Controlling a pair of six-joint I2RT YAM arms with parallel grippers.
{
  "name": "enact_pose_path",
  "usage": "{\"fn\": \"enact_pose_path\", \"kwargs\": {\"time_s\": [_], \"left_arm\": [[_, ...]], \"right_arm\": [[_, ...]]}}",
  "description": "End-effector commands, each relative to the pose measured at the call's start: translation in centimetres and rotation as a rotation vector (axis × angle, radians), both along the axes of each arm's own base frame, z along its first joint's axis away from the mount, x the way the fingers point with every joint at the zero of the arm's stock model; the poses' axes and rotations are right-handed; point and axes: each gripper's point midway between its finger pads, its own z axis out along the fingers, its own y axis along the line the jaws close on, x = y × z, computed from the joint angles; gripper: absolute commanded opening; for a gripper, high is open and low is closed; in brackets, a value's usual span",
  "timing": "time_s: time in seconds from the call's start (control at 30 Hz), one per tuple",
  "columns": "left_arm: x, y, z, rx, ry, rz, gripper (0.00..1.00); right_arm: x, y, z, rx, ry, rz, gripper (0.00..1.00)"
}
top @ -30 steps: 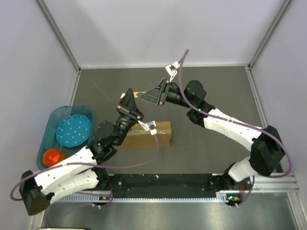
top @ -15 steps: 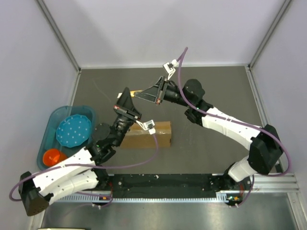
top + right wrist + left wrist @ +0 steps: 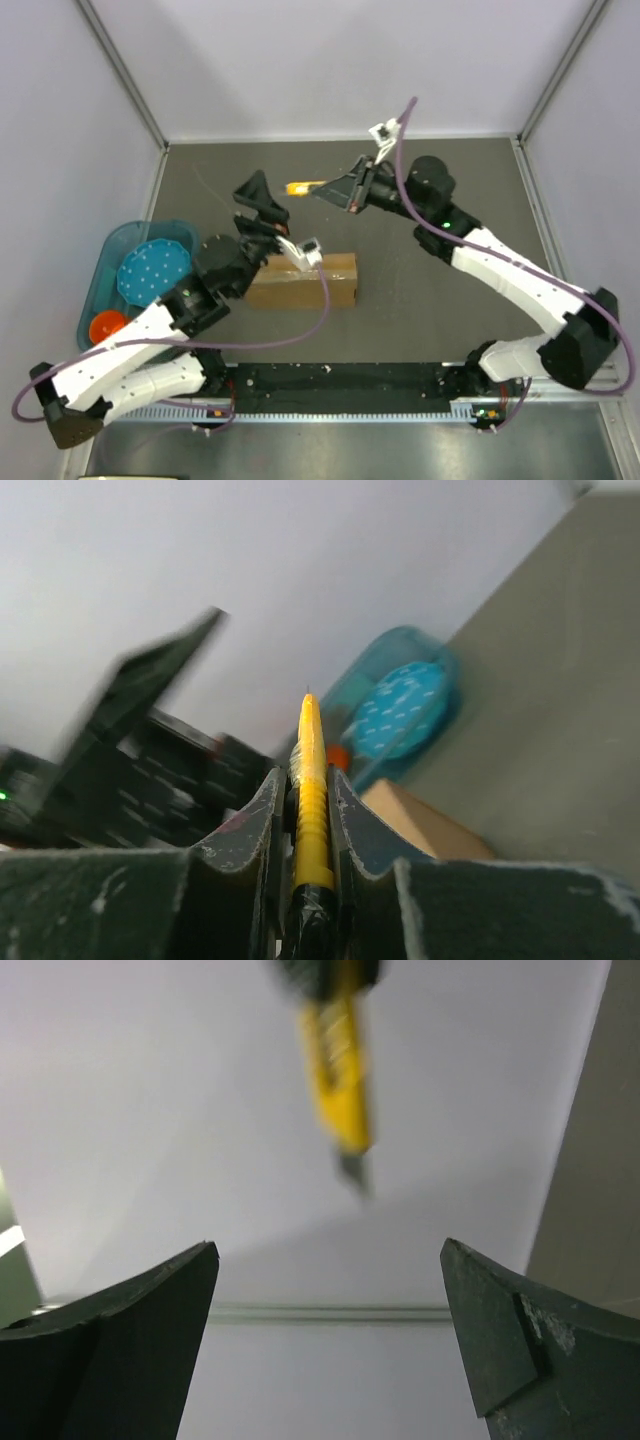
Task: Unpack the express box
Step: Cut the express box at the center of the board.
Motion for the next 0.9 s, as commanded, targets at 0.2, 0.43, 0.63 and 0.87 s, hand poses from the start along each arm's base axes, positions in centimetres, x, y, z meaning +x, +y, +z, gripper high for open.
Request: {"fn": "enact_pose_path", "kwargs": {"time_s": [0.2,0.43,0.63,0.87], "left_arm": [[-7.6,3.1,-2.0,-0.378,0.753,-0.217,0.99],[-9.0,4.4,-10.2,-0.354,1.066,-0.166,0.99],[-7.0,3.3,-11.3,-0.481,1.162,-0.182,0.99],[-4.6,2.6,-12.0,-0.545,1.317,-0.186,0.99]], "right_arm": [[1.6,-9.8,-1.0,-0.367,-0.253,-0.305,0.0],[-3.7,-11.0,-1.0,-0.403,-0.418,-0.151,0.0],[-9.4,-9.7,-3.2,-0.636,-0.763,0.033,0.0],[-11.2,-8.9,-6.8,-0.865,-0.945,0.089,0.0]]}}
